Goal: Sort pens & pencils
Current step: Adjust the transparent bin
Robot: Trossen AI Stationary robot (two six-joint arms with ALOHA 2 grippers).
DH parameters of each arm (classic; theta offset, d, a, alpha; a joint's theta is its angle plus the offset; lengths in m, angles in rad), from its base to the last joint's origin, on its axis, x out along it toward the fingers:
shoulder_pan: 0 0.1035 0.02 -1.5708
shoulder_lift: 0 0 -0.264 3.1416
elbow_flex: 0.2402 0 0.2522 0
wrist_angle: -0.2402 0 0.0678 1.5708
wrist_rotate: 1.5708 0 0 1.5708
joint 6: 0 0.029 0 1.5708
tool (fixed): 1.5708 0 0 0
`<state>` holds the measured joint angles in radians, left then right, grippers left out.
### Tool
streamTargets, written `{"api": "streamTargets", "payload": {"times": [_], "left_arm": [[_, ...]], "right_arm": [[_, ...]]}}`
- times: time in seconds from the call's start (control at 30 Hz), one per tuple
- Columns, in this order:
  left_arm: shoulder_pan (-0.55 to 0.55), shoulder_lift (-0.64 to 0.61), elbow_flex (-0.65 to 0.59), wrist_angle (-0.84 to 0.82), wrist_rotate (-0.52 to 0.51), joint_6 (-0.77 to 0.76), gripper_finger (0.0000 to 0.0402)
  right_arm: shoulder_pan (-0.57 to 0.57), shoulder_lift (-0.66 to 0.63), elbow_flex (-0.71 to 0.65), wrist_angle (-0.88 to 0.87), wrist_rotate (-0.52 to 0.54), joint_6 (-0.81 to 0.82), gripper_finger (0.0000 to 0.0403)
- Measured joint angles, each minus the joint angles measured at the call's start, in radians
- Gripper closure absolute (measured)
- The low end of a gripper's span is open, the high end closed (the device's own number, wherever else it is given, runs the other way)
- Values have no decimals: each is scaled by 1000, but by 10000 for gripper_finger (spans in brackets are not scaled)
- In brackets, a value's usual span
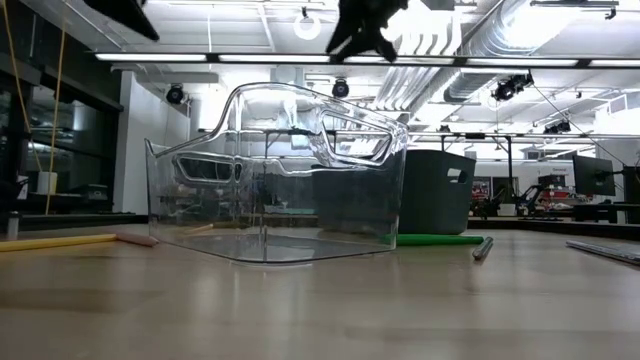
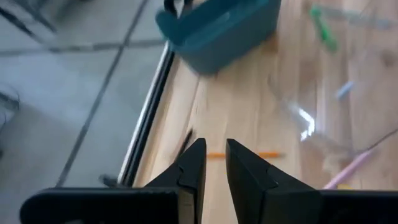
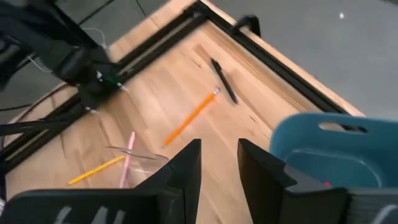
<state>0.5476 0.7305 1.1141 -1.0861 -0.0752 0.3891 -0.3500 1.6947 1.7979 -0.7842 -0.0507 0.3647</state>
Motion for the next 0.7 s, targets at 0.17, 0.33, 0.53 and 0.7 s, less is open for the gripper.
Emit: {"api": "streamTargets", "payload": {"times": [0.17,0.33,0.53,0.7], "left_arm": [[198,55,0,-90,311,155,351],[358,61,-39,-161,484,302,351],[411,22,-217,-176,565,349,351],[366,-35,-315,-158,490,339,351]], "right_arm": [[69,0,53,-99,85,0,306],[127,0,55,-186,164,25,306],[178,0,53,-196,230,46,306],[190,0,52,-203,236,65,306]]}}
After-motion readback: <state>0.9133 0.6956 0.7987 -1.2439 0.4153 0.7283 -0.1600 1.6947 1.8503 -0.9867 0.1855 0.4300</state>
